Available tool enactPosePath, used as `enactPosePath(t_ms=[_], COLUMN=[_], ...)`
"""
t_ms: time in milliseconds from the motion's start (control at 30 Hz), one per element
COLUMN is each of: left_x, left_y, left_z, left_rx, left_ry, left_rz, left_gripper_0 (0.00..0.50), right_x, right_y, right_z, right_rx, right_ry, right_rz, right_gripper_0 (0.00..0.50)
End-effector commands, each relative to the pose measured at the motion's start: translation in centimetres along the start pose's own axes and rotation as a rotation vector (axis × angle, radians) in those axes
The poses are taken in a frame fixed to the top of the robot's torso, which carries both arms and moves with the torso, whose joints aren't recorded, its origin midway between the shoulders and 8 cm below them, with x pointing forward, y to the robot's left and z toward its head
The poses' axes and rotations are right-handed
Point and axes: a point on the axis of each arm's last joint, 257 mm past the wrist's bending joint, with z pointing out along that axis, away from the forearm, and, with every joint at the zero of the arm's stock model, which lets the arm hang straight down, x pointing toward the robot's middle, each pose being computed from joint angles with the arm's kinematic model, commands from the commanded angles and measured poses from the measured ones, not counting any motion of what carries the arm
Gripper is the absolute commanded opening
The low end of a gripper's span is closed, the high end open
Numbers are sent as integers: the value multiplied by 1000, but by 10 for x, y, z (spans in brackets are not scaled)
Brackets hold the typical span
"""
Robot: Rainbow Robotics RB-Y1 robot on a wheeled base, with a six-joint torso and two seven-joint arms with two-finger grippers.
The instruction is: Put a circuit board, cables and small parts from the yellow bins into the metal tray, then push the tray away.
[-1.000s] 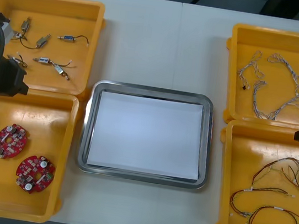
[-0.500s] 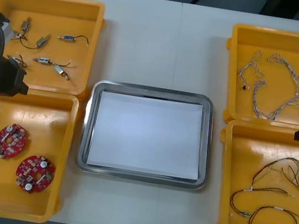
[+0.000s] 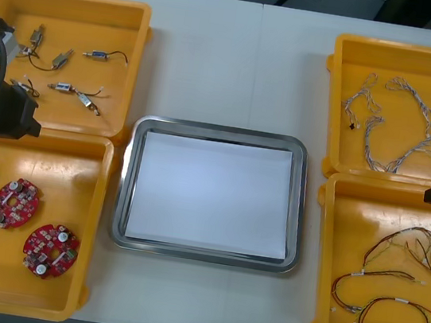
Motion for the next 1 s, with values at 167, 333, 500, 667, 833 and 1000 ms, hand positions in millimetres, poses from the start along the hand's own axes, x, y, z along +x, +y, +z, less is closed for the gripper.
enactPosePath(t_ms=[167, 333, 500, 667, 833, 1000], left_x=[-8, -8, -8, -8, -8, -8], left_y=[13, 13, 13, 13, 13, 13], left_z=[-12, -12, -12, -12, -12, -12], left_rx=[-33, -33, -33, -33, -33, -33], left_ry=[-45, -45, -45, -45, -45, -45], left_rz=[-13, -13, -13, -13, -13, -13], left_gripper_0=[500, 500, 500, 500, 500, 500], right_x=[-5, -5, -5, -5, -5, -5], right_y=[3, 3, 3, 3, 3, 3], right_z=[-7, -7, -7, -7, -7, -7], right_rx=[-13, -13, -13, -13, -13, -13], right_ry=[-34, -34, -34, -34, -34, -34], right_rz=[-26, -26, -26, -26, -26, -26], right_gripper_0=[500, 500, 500, 500, 500, 500])
